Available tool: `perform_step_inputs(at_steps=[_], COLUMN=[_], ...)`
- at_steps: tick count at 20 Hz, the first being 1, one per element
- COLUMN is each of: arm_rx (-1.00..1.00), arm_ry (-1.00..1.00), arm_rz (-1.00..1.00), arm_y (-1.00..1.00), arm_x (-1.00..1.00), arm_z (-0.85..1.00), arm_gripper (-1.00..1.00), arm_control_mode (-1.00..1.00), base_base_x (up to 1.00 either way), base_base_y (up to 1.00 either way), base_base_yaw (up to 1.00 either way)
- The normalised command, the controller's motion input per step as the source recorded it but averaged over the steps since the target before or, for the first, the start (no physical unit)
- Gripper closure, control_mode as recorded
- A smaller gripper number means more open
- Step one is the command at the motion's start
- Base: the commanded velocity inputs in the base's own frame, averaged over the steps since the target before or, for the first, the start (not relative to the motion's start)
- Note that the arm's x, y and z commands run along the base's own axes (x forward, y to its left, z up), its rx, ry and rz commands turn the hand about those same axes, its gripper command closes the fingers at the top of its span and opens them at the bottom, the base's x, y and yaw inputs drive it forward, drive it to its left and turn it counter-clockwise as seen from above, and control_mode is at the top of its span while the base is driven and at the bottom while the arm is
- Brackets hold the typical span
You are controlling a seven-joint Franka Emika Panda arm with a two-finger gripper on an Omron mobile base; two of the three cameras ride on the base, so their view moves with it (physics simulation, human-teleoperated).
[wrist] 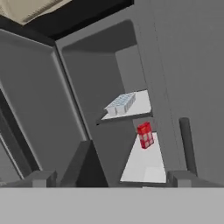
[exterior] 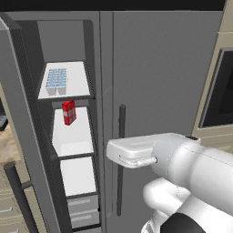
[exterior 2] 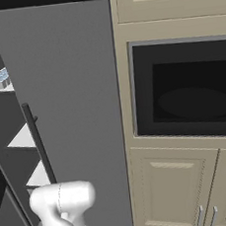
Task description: Open the freezer door, pick up the ice cube tray from the freezer, and place it on the dining counter.
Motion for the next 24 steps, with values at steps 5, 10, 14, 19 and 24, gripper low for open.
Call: perform_step_inputs(at_steps=[5, 10, 14, 19, 24], arm_rx=[0.07, 0.01, 0.0, -0.01, -0.08], arm_ry=[0.0, -0.01, -0.01, -0.09, -0.26], arm_rz=[0.38, 0.38, 0.37, 0.34, 0.24], arm_y=[-0.06, 0.0, 0.0, 0.06, 0.32], arm_x=[0.7, 0.63, 0.59, 0.3, 0.01], arm_z=[0.0, 0.0, 0.0, 0.0, 0.0], arm_gripper=[-1.0, -1.0, -1.0, -1.0, -1.0], arm_control_mode=[-1.0, -1.0, -1.0, -1.0, -1.0], base_base_x=[0.0, 0.0, 0.0, 0.0, 0.0], base_base_y=[0.0, 0.0, 0.0, 0.0, 0.0], base_base_yaw=[0.0, 0.0, 0.0, 0.0, 0.0])
